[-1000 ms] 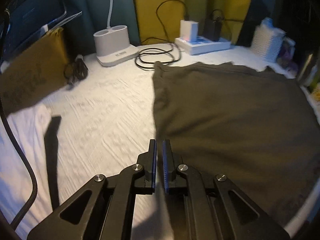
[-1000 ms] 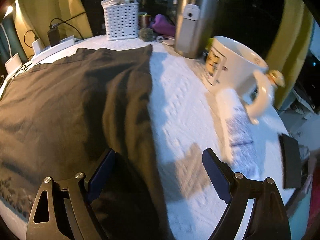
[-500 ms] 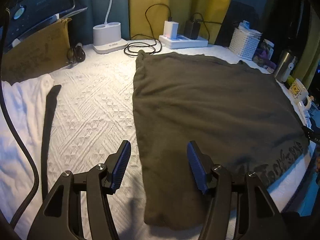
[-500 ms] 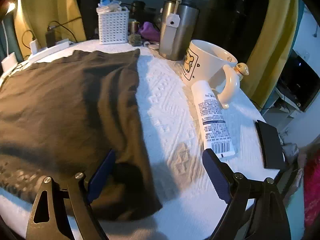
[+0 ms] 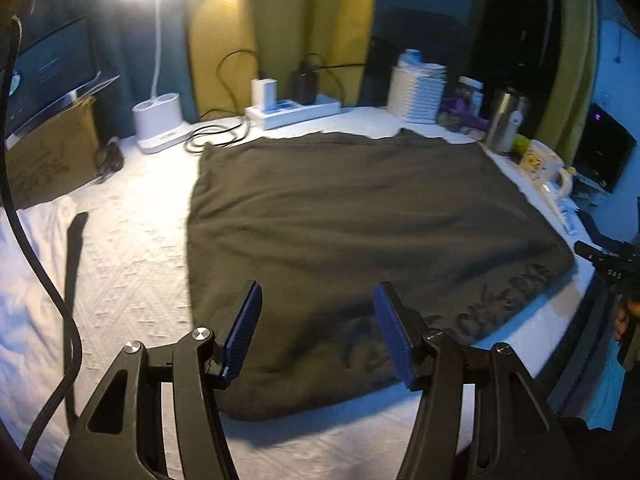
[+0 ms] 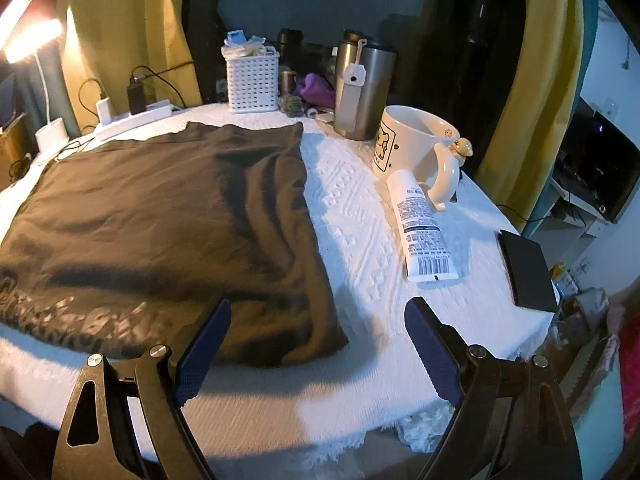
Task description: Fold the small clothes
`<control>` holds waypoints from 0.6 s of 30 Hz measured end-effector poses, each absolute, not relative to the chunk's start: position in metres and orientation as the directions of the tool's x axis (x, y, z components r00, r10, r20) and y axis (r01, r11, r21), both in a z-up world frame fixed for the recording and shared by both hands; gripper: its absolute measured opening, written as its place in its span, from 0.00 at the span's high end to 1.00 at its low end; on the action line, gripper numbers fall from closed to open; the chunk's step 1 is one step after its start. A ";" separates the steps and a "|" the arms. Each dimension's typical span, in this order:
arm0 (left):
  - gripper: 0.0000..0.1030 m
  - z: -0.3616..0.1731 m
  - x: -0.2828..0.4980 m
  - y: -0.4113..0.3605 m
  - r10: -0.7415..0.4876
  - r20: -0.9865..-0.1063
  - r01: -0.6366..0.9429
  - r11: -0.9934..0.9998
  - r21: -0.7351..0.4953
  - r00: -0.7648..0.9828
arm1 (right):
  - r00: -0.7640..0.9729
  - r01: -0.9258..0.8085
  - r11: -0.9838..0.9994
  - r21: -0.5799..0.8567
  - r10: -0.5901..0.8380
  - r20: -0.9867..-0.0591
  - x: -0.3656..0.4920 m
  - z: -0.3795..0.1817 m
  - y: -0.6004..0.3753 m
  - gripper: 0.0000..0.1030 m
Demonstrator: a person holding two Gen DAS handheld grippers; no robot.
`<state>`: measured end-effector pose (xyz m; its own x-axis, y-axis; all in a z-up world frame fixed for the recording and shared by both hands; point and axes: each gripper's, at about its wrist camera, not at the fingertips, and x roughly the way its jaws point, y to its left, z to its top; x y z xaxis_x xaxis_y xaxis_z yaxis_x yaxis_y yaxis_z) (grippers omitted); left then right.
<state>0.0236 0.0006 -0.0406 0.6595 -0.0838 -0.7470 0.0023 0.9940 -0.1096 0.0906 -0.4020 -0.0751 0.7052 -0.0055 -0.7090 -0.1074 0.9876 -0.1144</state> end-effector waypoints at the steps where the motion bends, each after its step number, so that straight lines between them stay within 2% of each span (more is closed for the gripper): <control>1: 0.43 -0.039 0.023 -0.004 -0.091 -0.744 0.011 0.994 -0.111 0.661 | 0.706 -0.109 0.988 -0.111 -0.001 -0.708 0.087 -0.075 -0.403 0.13; 8: 0.43 -0.036 0.019 -0.036 -0.135 -0.734 0.070 0.990 -0.119 0.665 | 0.689 -0.126 0.991 -0.052 0.049 -0.723 0.072 -0.084 -0.411 0.13; 18: 0.43 -0.052 0.028 -0.068 -0.168 -0.771 0.129 0.985 -0.112 0.614 | 0.591 -0.168 0.971 0.168 0.236 -0.771 0.064 -0.115 -0.423 0.13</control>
<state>0.0280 -0.0680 -0.0517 0.6140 -0.1679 -0.7712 0.1288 0.9853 -0.1119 0.0640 -0.4233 -0.1146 0.5911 0.2362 -0.7712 -0.1683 0.9712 0.1684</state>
